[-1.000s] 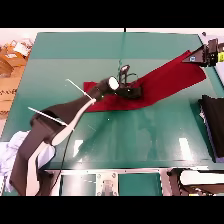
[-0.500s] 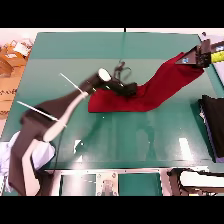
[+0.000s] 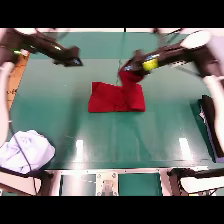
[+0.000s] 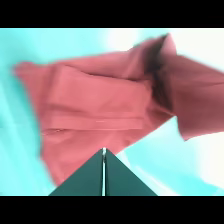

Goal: Fold the shirts.

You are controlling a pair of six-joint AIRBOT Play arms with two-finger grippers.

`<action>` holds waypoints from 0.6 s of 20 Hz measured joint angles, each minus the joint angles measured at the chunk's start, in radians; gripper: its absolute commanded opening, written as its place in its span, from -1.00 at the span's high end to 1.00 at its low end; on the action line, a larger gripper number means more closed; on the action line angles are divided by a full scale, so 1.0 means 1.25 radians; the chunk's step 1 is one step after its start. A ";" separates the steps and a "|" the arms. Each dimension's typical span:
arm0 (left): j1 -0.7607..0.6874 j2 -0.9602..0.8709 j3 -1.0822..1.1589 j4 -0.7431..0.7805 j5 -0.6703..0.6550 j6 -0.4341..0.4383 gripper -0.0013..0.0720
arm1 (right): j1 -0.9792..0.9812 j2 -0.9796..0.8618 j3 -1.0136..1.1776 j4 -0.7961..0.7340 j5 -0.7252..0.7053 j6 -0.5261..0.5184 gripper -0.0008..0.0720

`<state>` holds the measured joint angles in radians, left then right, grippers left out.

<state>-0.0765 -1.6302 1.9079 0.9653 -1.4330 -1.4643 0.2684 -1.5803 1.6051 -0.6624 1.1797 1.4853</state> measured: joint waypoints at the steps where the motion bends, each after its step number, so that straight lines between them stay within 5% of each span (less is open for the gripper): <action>1: 0.025 0.013 0.000 0.012 -0.015 0.001 0.89 | 0.061 -0.042 -0.005 0.005 -0.088 0.008 -0.38; 2: 0.046 0.024 0.001 0.017 -0.027 0.002 0.89 | 0.120 -0.089 -0.007 0.017 -0.175 0.014 -0.52; 5: 0.084 0.043 0.002 0.032 -0.067 0.004 0.89 | 0.226 -0.200 0.003 0.063 -0.353 0.025 -0.51; 6: 0.092 0.048 0.002 0.039 -0.076 0.006 0.89 | 0.233 -0.220 0.008 0.074 -0.385 0.026 -0.40; 8: 0.102 0.053 0.003 0.053 -0.087 0.012 0.89 | 0.209 -0.230 0.013 0.086 -0.384 0.025 0.36; 11: 0.107 0.056 0.004 0.062 -0.093 0.021 0.89 | 0.090 -0.203 0.017 0.093 -0.292 -0.025 0.83; 12: 0.108 0.055 0.003 0.067 -0.092 0.022 0.89 | 0.042 -0.189 0.017 0.093 -0.248 -0.039 0.83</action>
<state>0.0582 -1.5612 1.9118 1.0489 -1.5486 -1.4372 0.3210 -1.8160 1.6268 -0.5465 0.8703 1.4361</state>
